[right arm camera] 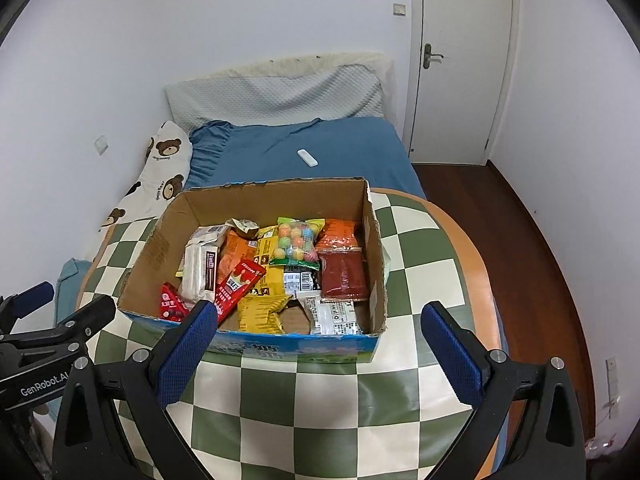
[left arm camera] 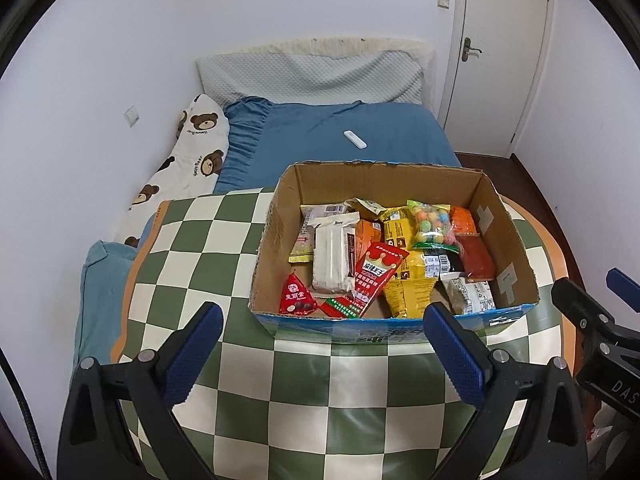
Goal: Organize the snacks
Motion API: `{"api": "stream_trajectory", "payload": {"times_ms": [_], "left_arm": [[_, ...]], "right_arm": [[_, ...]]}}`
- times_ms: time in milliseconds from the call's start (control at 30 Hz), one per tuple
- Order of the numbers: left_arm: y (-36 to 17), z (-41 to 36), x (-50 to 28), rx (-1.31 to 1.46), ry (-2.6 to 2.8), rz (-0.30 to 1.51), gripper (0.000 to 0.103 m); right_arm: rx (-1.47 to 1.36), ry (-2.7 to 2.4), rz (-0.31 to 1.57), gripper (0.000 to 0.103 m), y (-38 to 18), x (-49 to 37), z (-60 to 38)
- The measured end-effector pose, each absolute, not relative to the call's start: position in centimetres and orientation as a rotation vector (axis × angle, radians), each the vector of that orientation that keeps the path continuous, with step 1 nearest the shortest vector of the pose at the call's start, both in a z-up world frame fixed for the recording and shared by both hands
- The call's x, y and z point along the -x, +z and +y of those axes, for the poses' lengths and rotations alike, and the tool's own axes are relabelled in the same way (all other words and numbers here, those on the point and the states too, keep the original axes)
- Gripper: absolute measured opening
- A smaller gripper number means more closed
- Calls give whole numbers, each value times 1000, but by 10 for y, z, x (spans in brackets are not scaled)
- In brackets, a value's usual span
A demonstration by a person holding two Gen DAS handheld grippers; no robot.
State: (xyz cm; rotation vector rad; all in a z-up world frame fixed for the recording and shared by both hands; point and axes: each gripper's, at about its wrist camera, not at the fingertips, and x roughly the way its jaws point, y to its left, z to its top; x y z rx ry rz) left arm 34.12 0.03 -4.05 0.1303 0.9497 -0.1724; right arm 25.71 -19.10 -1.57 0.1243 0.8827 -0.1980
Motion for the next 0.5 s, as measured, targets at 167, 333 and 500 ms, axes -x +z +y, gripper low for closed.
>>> {"api": "stream_trajectory", "payload": {"times_ms": [167, 333, 500], "left_arm": [[-40, 0, -342, -128, -175, 950, 103], [-38, 0, -340, -127, -180, 947, 103], [-38, 0, -339, -127, -180, 947, 103]], "right_arm": [[-121, -200, 885, 103, -17, -257, -191], [-127, -198, 885, 103, -16, -256, -191], [-122, -200, 881, 103, -15, -255, -190]]}}
